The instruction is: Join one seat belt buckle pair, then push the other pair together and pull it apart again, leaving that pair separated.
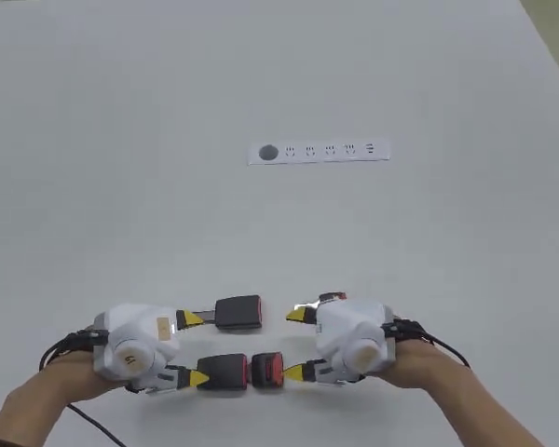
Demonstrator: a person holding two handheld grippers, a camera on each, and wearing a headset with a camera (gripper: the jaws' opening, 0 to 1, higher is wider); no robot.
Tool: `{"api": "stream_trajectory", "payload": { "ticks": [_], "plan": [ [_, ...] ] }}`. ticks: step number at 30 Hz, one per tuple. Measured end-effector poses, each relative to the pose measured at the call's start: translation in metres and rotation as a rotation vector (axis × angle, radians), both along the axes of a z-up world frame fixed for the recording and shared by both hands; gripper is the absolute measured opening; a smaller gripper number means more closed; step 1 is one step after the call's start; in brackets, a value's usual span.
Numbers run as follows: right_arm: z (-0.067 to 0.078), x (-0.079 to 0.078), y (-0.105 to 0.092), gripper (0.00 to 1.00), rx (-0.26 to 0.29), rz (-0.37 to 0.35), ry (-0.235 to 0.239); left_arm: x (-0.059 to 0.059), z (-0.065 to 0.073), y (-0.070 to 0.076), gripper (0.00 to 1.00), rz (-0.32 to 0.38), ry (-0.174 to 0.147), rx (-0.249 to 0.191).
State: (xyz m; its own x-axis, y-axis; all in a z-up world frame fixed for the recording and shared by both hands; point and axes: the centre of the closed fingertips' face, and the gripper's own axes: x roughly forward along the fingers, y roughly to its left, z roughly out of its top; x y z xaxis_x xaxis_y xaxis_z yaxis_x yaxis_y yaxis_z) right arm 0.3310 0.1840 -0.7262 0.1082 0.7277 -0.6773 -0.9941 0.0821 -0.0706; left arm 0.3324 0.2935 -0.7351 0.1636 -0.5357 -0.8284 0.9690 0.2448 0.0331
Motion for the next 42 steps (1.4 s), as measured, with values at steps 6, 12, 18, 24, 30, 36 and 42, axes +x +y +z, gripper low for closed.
{"api": "stream_trajectory", "payload": {
  "ticks": [6, 12, 18, 24, 30, 36, 42],
  "plan": [
    [0.001, 0.009, -0.011, 0.44, -0.006, -0.019, -0.004, 0.010, 0.005, -0.004, 0.51, 0.004, -0.007, 0.005],
    [-0.001, 0.019, -0.026, 0.44, -0.021, -0.043, -0.006, 0.022, 0.009, -0.006, 0.52, 0.008, -0.016, -0.001],
    [-0.004, 0.028, -0.039, 0.44, -0.033, -0.063, -0.011, 0.030, 0.010, -0.012, 0.52, 0.006, -0.018, -0.004],
    [-0.008, 0.034, -0.050, 0.43, -0.050, -0.066, -0.018, 0.039, 0.008, -0.015, 0.51, 0.009, -0.023, -0.006],
    [-0.013, 0.039, -0.059, 0.43, -0.066, -0.067, -0.022, 0.046, 0.004, -0.021, 0.51, 0.006, -0.021, -0.007],
    [-0.019, 0.044, -0.064, 0.42, -0.075, -0.079, -0.021, 0.048, -0.001, -0.022, 0.49, -0.001, -0.010, 0.003],
    [-0.024, 0.050, -0.066, 0.40, -0.081, -0.079, -0.023, 0.050, -0.007, -0.023, 0.47, -0.011, 0.007, 0.016]
  ]
}}
